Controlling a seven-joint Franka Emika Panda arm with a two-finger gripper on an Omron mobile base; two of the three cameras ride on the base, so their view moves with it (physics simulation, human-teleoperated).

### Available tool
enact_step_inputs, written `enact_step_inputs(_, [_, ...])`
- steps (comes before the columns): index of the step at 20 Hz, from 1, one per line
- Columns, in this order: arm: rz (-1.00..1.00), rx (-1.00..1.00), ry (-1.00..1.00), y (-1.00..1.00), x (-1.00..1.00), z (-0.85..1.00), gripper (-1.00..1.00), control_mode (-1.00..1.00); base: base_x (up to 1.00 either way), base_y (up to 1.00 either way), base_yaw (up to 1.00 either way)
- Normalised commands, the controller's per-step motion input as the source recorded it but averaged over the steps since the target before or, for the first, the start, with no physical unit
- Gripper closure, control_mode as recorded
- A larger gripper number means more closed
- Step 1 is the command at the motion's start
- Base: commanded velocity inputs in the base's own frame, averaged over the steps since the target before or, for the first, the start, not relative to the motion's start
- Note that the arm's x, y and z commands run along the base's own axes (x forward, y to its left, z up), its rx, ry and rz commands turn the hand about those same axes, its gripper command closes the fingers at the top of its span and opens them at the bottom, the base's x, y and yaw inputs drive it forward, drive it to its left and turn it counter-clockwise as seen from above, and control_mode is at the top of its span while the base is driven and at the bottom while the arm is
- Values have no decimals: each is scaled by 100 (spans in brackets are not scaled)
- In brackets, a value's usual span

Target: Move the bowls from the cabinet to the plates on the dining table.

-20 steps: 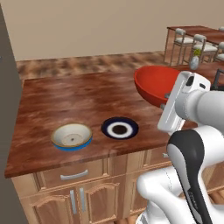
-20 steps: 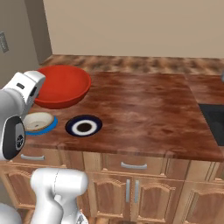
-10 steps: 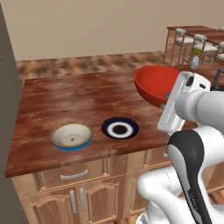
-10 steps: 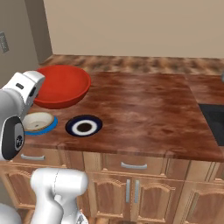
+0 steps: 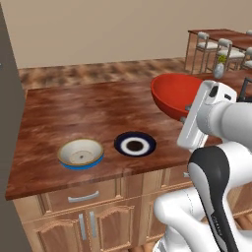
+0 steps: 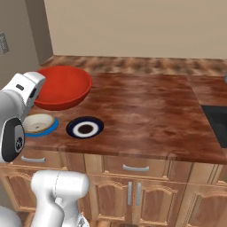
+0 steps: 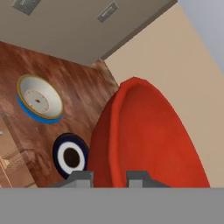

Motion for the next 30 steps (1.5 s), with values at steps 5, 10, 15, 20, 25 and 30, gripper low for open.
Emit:
enact_step_inputs(5, [-2, 0, 3, 0, 14, 0, 100, -100, 0, 0, 0])
enact_step_inputs(10, [-9, 0, 13, -2, 62, 0, 100, -100, 0, 0, 0])
enact_step_inputs(15, [-10, -1, 24, -13, 85, 0, 100, -100, 0, 0, 0])
enact_step_inputs(20, [-4, 0, 17, -1, 71, -1, 100, -100, 0, 0, 0])
enact_step_inputs(25, [0, 5, 6, 2, 20, -21, 100, -100, 0, 0, 0])
enact_step_inputs(30, [0, 14, 0, 0, 6, -46, 100, -100, 0, 0, 0])
